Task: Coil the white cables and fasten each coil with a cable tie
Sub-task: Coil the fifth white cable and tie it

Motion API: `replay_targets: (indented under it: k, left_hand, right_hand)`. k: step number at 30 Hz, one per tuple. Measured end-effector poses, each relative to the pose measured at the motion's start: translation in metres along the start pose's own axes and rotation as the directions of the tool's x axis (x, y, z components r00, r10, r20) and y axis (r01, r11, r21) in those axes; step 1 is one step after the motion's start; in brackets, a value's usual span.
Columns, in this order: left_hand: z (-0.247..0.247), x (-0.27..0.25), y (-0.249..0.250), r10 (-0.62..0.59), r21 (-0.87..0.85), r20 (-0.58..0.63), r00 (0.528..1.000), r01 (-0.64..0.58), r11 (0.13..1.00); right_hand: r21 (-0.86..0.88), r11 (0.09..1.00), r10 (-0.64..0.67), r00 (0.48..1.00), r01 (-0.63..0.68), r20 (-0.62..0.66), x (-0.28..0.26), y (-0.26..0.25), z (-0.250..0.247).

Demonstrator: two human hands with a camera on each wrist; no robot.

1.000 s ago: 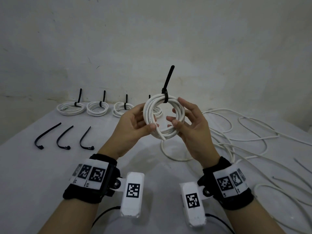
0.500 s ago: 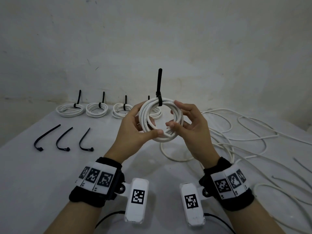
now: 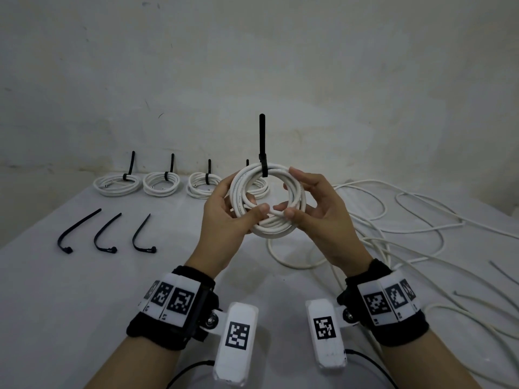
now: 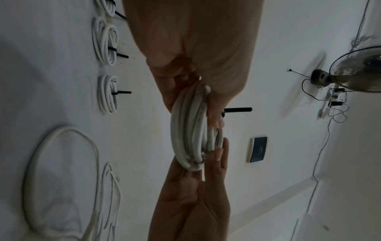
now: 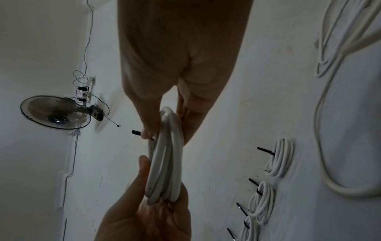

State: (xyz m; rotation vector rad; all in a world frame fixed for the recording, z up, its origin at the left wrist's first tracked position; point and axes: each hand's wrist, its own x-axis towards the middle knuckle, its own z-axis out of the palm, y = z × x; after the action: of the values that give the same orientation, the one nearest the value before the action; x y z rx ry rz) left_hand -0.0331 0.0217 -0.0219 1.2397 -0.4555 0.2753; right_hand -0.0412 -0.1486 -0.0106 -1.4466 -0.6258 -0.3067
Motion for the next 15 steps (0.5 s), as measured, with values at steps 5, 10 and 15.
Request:
replay_targets:
  k: [5, 10, 15]
  left_hand:
    - [0.0, 0.0, -0.002, 0.047, 0.11, 0.023, 0.999, -0.049, 0.993]
    - [-0.003, 0.002, -0.001, 0.017, 0.136, 0.127, 0.992, -0.035, 0.99]
    - [0.001, 0.001, -0.003, 0.027, 0.166, 0.151, 0.988, -0.052, 0.985]
  right_hand:
    - [-0.086, 0.996, -0.033, 0.998, 0.027, -0.059, 0.0, 0.002, 0.002]
    - [-0.121, 0.991, -0.071, 0.993, 0.059, -0.093, -0.001, 0.005, 0.007]
    - [-0.044, 0.998, -0.043, 0.989, 0.037, -0.141, -0.002, 0.011, 0.014]
